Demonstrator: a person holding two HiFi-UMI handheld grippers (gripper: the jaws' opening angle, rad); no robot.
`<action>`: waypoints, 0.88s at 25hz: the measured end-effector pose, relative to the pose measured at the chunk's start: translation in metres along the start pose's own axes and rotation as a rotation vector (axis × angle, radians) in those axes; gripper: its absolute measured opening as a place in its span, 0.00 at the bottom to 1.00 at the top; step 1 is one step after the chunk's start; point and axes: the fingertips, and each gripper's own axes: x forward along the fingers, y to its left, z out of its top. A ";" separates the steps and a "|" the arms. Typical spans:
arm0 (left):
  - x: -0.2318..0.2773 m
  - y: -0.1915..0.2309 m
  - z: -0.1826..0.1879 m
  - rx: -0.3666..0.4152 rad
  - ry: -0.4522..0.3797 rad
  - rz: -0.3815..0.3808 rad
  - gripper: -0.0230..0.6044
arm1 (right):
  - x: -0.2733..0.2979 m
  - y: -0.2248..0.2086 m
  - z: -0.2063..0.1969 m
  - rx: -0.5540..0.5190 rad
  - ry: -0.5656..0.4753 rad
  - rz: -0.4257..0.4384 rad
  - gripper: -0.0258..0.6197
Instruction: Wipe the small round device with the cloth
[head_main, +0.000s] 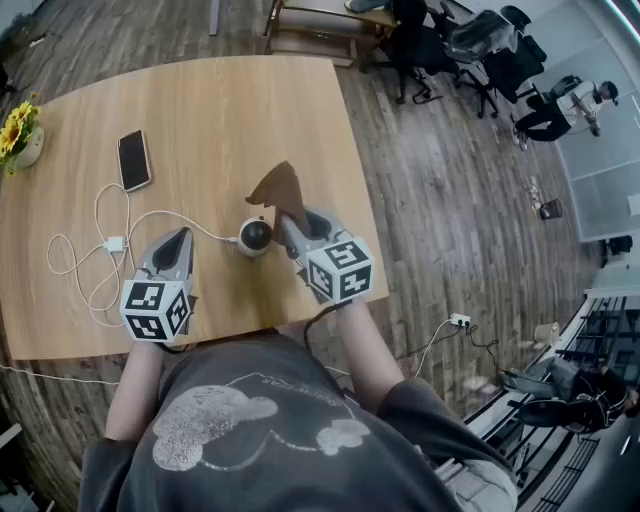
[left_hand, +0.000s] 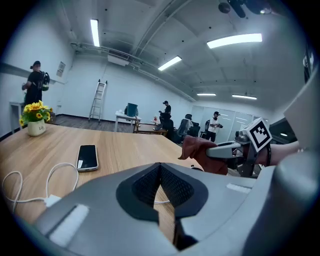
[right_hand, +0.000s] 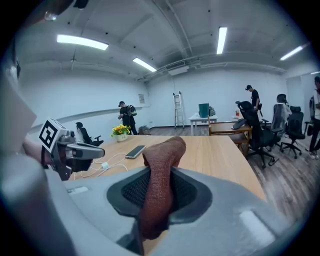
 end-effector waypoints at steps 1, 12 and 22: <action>0.000 0.000 0.000 0.006 0.003 -0.015 0.07 | -0.003 0.008 0.003 0.005 -0.012 -0.001 0.16; -0.012 0.003 -0.012 0.044 0.046 -0.169 0.07 | 0.007 0.093 -0.029 0.070 0.021 -0.030 0.16; -0.030 0.013 -0.022 0.065 0.070 -0.227 0.07 | 0.030 0.103 -0.079 0.191 0.123 -0.116 0.16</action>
